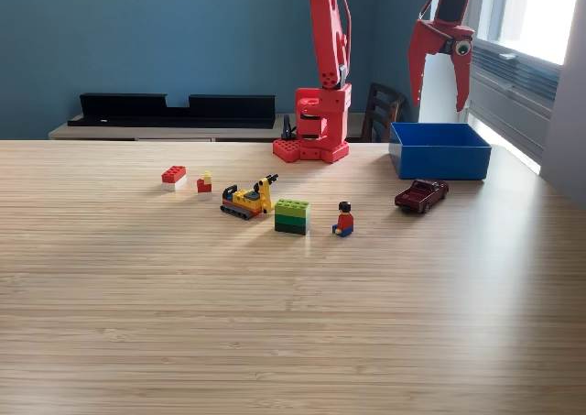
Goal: Grasp a lego block and put it in the bin.
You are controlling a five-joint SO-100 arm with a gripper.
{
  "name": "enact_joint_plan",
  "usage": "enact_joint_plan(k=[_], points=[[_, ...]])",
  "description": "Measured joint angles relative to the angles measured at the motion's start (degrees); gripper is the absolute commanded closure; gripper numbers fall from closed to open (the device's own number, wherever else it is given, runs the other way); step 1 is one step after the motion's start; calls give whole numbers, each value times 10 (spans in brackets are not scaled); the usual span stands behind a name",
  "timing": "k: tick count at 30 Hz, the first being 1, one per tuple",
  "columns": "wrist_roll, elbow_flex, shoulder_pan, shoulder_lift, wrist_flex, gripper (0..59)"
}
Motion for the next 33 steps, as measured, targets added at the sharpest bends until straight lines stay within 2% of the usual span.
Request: enact_joint_plan(k=[3, 4, 15, 24, 33], points=[[0, 0, 32, 0, 0, 573], [5, 0, 50, 0, 0, 585], [57, -33, 277, 0, 0, 585], [64, -55, 505, 0, -1, 585], [64, -66, 564, 0, -25, 585]])
